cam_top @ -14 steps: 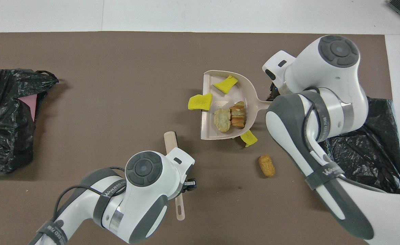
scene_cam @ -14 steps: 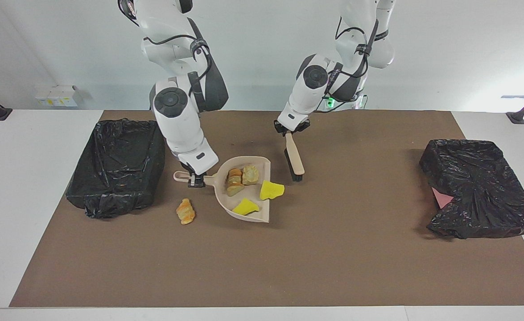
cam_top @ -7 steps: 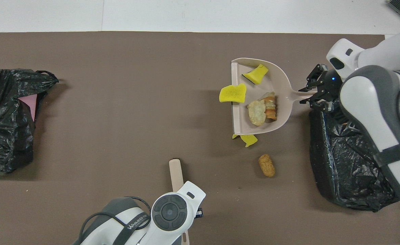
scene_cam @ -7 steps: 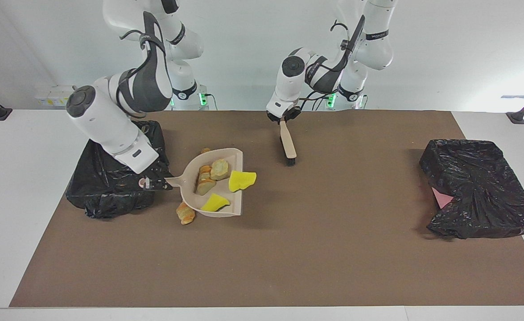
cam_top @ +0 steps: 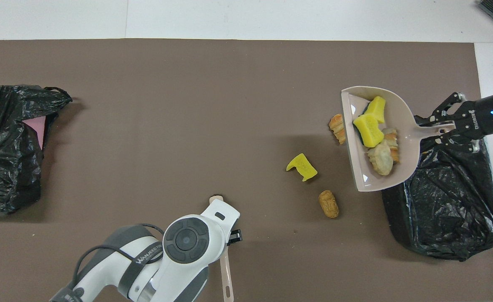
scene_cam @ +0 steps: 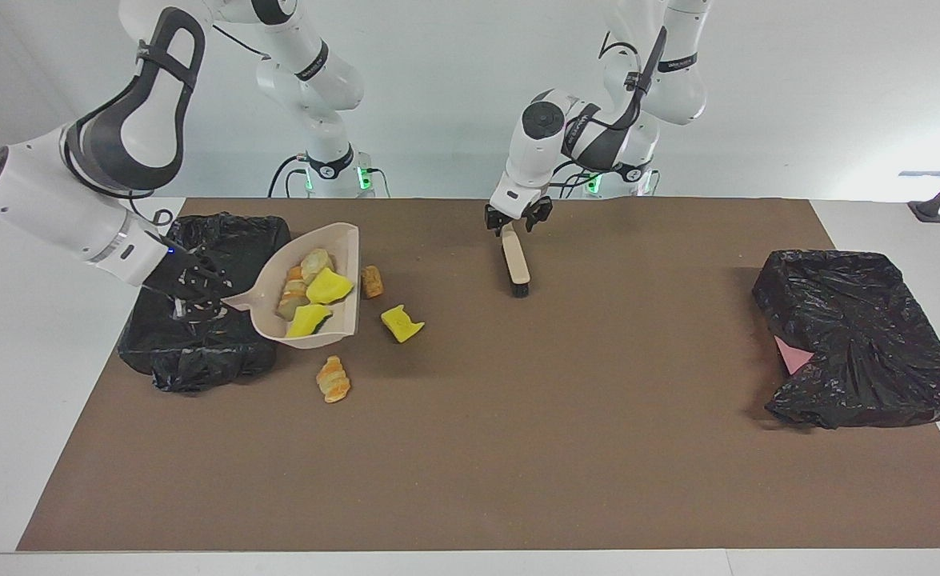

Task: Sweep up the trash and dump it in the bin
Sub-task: 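Carry the loaded dustpan to the black bag with the right gripper, then tip the dustpan over the black bag with the right gripper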

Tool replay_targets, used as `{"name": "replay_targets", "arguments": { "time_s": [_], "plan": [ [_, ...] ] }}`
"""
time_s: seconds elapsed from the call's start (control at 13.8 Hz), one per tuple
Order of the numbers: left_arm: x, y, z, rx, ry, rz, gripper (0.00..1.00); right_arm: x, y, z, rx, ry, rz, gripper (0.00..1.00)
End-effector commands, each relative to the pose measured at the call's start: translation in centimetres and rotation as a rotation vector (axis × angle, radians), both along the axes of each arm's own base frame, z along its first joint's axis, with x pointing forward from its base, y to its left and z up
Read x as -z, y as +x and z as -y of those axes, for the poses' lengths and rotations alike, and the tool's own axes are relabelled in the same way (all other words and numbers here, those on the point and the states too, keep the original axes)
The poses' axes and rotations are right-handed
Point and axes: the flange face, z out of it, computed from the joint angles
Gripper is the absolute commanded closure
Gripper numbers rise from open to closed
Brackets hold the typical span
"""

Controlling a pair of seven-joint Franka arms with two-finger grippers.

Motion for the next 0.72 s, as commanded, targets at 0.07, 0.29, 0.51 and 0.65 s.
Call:
{"name": "replay_targets", "arguments": {
  "time_s": [0.07,0.29,0.51,0.65],
  "plan": [
    [-1.8,6.3,-2.5,0.015,-0.025,0.054,0.00,-1.2,-3.5,6.1,-0.044,-0.020,-0.010,1.00],
    [-4.4,11.2,-6.1,0.012,-0.063,0.113,0.00,-1.3,-6.1,11.5,-0.104,-0.150,-0.025,1.00],
    [-7.2,16.2,-11.1,0.011,-0.081,0.160,0.00,-1.0,-7.4,15.4,-0.120,-0.348,-0.051,1.00],
    [-9.4,18.5,-15.4,0.088,-0.081,0.148,0.00,-0.8,-8.1,16.8,-0.132,-0.461,-0.035,1.00]
  ]
}}
